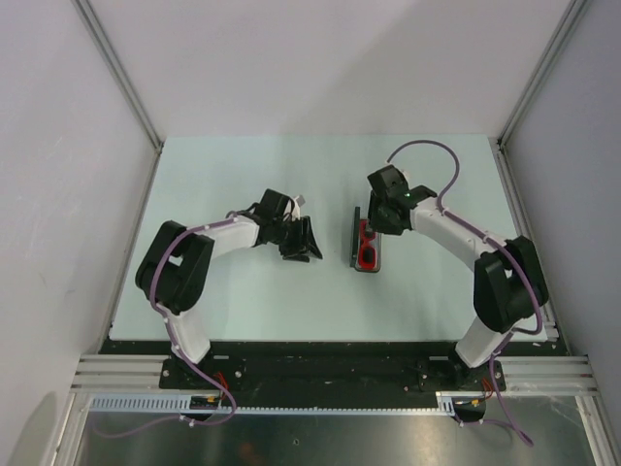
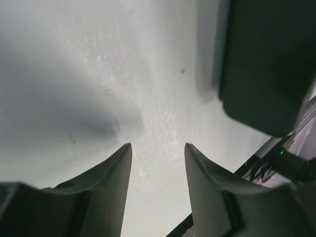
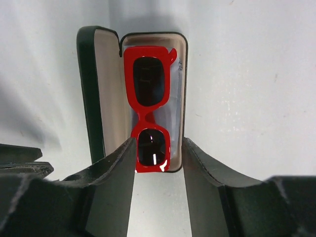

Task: Organize the sunglasses
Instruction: Adjust the sunglasses in the sunglasses case, then close the opened sunglasses case at the center of the board.

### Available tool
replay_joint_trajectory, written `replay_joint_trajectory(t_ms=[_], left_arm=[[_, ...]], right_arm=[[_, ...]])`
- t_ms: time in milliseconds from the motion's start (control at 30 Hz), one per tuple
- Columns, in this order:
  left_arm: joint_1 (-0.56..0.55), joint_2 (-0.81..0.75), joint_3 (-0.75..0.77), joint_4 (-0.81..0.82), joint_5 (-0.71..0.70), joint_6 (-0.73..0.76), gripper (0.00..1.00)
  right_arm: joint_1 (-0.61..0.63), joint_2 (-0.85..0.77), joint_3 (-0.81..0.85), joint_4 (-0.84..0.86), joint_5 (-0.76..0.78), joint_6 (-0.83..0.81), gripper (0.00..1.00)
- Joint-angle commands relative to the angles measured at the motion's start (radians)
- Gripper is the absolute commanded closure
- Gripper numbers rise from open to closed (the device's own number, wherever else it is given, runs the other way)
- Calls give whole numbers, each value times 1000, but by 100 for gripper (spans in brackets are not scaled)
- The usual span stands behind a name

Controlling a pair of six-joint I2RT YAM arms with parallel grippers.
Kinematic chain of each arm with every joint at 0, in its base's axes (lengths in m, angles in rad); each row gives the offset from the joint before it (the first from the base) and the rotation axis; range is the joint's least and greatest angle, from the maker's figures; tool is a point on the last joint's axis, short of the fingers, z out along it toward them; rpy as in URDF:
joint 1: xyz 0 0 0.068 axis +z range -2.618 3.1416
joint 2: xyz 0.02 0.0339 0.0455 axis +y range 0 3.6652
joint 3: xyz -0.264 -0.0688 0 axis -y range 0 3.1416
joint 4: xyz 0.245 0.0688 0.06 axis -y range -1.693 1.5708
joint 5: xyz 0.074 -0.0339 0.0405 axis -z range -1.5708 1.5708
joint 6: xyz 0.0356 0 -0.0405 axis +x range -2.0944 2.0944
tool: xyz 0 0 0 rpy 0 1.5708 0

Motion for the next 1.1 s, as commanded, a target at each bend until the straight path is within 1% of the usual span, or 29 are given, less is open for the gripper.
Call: replay_joint_trajectory(t_ms=[0,33,100,133,200,233,333,367,400,467,533,600,633,667,867,1000,1067], left_arm=[[4,-102,82,12,28,24,44],[4,-108,91,12,24,27,38],[5,-121,114,12,14,28,34],[4,-121,122,12,13,27,30],[1,-110,144,12,19,25,26],[1,-102,151,18,34,28,23],[-19,-78,184,44,65,51,20],[-33,-69,194,48,86,57,19],[-39,-61,213,53,91,62,19],[-51,-36,225,65,97,67,19],[-56,-26,239,79,102,62,19],[-59,-12,248,84,91,56,19],[-59,-9,250,85,85,53,20],[-59,-10,250,85,76,51,21],[-59,-24,225,85,-6,37,25],[-54,-45,194,85,-41,37,27],[-50,-53,182,85,-61,37,27]], right_arm=[[-6,-101,18,-16,-26,-3,50],[-4,-113,18,-1,-39,-11,49],[8,-142,19,18,-77,-10,47],[13,-148,19,42,-88,-8,46],[31,-155,19,67,-117,-16,44],[34,-155,19,67,-120,-16,43],[25,-141,18,31,-88,4,43],[19,-138,18,20,-65,21,43],[-1,-136,16,3,-63,27,47],[-22,-147,10,1,-86,27,49],[-30,-158,4,19,-108,1,47],[-30,-158,4,48,-170,-37,43],[-29,-149,5,62,-190,-46,43],[-29,-139,5,72,-244,-51,43],[-10,-52,5,112,-278,-39,42],[-9,-7,5,127,-282,-28,48],[-9,6,5,133,-281,-23,49]])
